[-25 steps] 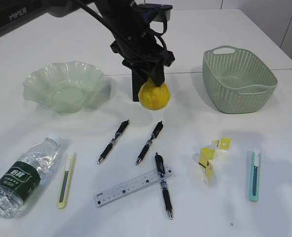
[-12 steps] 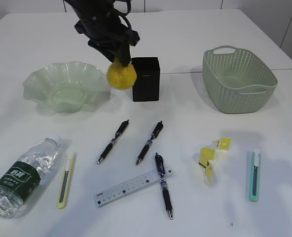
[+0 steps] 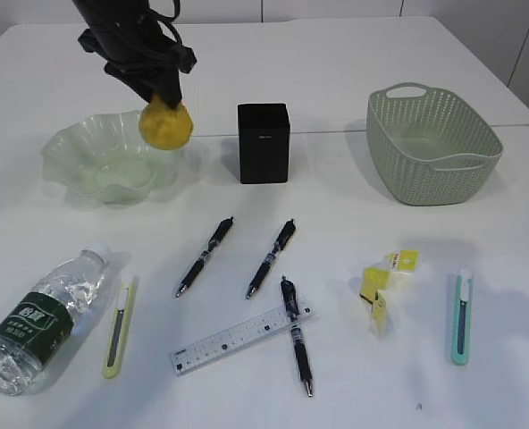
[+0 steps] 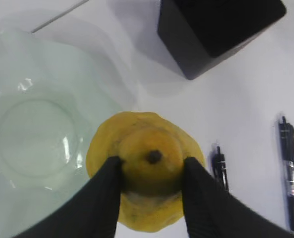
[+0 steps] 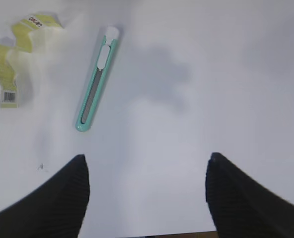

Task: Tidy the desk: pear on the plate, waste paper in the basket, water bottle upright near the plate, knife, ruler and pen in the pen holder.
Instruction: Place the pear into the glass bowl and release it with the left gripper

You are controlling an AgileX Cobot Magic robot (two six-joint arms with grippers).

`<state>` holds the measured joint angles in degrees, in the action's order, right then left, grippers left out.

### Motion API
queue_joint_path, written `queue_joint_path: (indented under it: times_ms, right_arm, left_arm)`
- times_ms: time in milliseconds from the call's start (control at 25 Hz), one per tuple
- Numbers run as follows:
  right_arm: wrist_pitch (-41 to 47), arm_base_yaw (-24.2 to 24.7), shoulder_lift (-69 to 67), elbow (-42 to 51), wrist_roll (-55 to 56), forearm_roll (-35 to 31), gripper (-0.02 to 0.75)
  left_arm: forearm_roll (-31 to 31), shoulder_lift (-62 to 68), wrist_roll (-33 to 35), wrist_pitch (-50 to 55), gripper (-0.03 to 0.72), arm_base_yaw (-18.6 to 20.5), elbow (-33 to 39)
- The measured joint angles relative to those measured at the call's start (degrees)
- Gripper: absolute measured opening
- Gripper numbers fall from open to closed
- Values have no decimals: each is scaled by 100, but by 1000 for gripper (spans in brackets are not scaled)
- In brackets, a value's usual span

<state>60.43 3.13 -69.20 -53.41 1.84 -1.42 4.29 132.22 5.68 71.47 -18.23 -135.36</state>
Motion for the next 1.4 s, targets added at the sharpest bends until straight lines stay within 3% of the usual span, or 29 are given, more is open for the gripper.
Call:
queue_joint_path:
  times_ms: [560,1400]
  right_arm:
    - [164,0,0,0,0,0,566]
    - [673,0,0,0,0,0,566]
  left_arm:
    - [-114,34,0,-575,269,896,0]
    - [105,906,-4,-1105,269,1022,10]
